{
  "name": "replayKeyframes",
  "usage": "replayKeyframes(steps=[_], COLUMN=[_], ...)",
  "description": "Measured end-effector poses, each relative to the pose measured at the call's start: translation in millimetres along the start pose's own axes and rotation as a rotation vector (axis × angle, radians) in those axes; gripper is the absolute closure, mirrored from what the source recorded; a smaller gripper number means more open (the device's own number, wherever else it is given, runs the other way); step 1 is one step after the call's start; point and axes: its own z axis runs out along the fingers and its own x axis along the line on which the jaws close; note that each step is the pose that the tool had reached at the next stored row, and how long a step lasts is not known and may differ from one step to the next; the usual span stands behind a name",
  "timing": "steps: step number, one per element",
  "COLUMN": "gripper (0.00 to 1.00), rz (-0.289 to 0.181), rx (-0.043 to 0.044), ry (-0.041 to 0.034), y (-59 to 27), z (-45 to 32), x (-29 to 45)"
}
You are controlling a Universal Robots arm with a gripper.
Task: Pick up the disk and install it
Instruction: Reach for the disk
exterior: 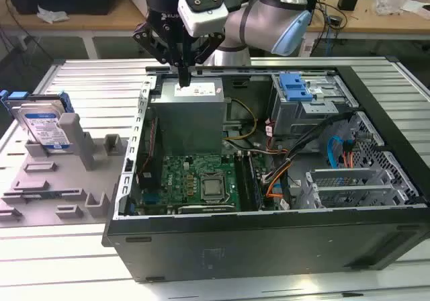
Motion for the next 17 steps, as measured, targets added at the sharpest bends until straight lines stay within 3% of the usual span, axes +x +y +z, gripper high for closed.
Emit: replayKeyframes(steps=[14,17], gripper=[0.89,0.89], rz=[0.0,0.0], rx=[-0.0002,-0.0001], ry=[0.0,0.0], y=[0.0,-0.5], z=[0.0,-0.3], x=[0.5,10.1])
